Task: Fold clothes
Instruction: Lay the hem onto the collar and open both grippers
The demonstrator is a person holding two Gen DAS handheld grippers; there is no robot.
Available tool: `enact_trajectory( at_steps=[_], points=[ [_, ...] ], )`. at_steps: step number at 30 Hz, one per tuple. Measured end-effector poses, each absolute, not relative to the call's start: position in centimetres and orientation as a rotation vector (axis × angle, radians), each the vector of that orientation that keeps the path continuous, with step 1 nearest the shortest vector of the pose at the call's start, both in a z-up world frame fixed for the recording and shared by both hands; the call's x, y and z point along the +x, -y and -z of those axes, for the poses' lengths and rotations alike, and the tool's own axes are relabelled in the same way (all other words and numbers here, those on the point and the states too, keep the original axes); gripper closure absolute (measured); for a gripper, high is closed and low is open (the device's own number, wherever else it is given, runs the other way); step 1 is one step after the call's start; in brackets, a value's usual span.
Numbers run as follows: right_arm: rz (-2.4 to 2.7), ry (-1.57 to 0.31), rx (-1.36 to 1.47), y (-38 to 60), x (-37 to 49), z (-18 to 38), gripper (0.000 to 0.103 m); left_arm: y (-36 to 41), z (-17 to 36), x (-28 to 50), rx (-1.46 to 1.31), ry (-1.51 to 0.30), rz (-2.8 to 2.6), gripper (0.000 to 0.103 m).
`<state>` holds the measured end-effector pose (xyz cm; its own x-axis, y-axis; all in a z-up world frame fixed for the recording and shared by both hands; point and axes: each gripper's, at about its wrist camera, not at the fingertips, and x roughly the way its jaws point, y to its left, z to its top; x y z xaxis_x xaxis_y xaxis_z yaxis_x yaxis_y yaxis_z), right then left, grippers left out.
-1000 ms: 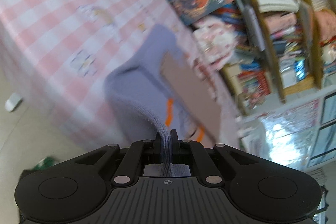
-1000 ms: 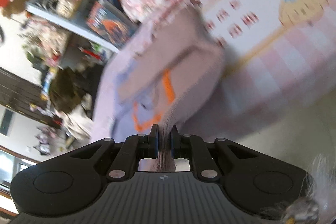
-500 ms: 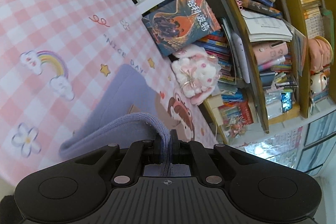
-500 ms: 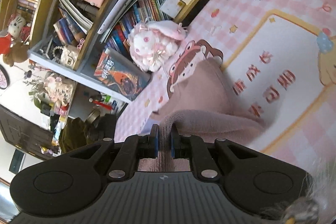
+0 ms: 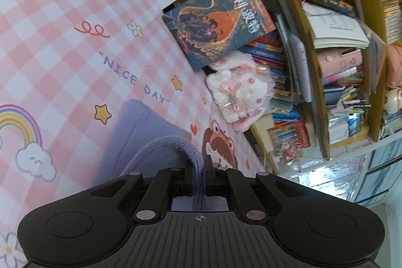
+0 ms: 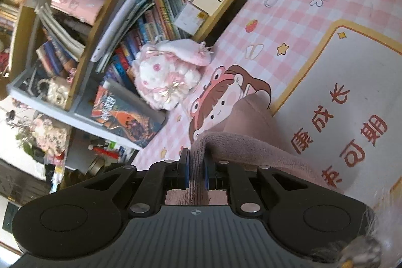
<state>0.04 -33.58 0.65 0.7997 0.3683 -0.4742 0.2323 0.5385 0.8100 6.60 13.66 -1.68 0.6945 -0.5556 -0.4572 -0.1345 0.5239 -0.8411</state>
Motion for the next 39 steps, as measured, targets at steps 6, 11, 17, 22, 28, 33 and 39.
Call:
enact_trajectory(
  at_steps=[6, 11, 17, 22, 28, 33, 39],
  points=[
    [-0.051, -0.706, 1.017, 33.7, 2.0, 0.8, 0.092, -13.2, 3.0, 8.8, -0.974, -0.846, 0.264, 0.096],
    [-0.006, -0.696, 0.967, 34.1, 2.5, 0.5, 0.052, -13.0, 2.8, 9.6, -0.920, -0.872, 0.191, 0.050],
    [0.049, -0.661, 0.891, 34.8, 2.5, -0.4, 0.047, -13.6, 1.4, 9.4, -0.819, -0.789, 0.180, 0.046],
    [0.080, -0.697, 0.677, 33.8, 2.5, -0.8, 0.044, -12.5, 0.9, 8.7, -0.622, -0.763, 0.191, 0.046],
    [0.054, -0.757, 0.296, 30.3, 3.3, -0.6, 0.043, -10.4, 1.0, 9.2, -0.406, -0.775, 0.228, 0.046],
    [0.035, -0.767, 0.199, 28.7, 5.5, 0.6, 0.043, -9.9, 1.8, 10.8, -0.359, -0.770, 0.196, 0.049],
    [0.010, -0.814, 0.189, 28.2, 9.5, 1.8, 0.096, -9.8, 1.4, 12.3, -0.332, -0.745, 0.267, 0.099]
  ],
)
